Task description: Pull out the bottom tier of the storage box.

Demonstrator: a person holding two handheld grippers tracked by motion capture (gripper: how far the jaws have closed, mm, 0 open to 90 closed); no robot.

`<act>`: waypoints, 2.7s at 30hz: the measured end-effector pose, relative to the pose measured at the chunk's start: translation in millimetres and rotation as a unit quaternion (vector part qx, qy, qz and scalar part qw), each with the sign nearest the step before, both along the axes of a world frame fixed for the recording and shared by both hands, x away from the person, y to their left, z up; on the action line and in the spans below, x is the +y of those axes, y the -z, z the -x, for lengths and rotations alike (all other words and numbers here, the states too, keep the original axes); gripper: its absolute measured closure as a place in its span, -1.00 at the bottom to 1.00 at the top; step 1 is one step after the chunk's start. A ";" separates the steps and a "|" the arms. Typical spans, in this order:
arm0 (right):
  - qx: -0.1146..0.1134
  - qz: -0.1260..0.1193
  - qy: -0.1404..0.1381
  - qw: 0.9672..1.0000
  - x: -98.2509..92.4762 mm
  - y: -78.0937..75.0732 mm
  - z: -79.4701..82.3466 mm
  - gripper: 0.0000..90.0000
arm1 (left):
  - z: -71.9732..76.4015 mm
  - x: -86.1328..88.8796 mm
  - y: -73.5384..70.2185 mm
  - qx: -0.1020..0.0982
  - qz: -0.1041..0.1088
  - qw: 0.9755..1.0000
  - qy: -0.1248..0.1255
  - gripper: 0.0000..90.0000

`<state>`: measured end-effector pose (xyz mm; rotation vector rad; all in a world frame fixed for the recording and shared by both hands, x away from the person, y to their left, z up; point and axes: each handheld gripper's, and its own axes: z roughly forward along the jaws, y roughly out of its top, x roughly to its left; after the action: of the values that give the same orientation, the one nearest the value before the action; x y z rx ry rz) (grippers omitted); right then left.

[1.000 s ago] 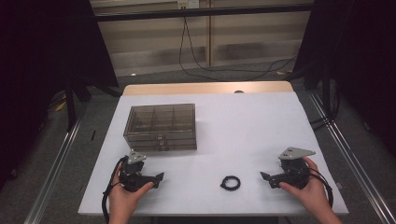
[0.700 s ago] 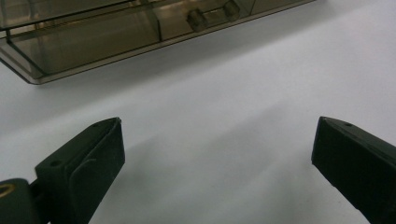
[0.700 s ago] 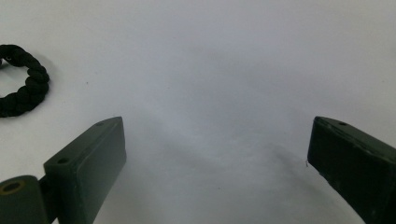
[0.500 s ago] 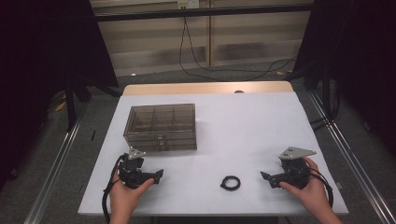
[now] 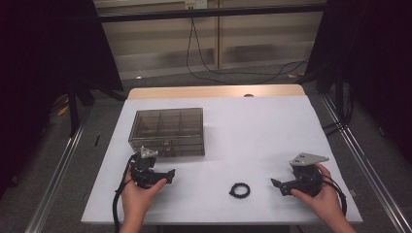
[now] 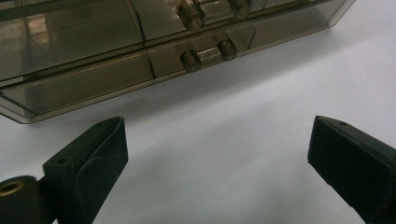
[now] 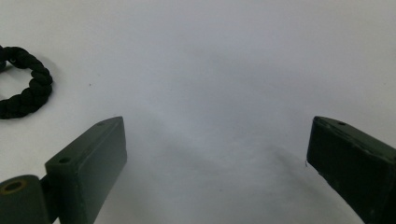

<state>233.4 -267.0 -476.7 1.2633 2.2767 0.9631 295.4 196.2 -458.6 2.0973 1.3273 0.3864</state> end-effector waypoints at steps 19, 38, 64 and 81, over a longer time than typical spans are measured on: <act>-0.003 -0.003 0.001 1.000 -0.4 -0.5 -0.8 -0.89 | -15.8 -7.1 3.2 0.012 0.000 1.000 -0.016 -0.52; -0.001 -0.005 -0.001 1.000 -0.4 -1.3 -0.4 -0.88 | -25.9 -17.5 6.8 0.019 -0.001 0.999 -0.027 -0.16; -0.002 -0.003 0.000 1.000 -0.7 -1.4 -1.2 -0.87 | -40.8 -25.2 2.5 0.067 0.026 0.994 -0.082 0.18; -0.005 -0.003 -0.002 1.000 -0.8 -1.4 -1.9 -0.87 | -42.5 -32.5 0.9 0.078 0.016 0.990 -0.117 0.26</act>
<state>235.3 -267.8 -475.3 1.2529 2.2715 0.9759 337.8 163.7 -459.4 1.9847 1.6680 0.3013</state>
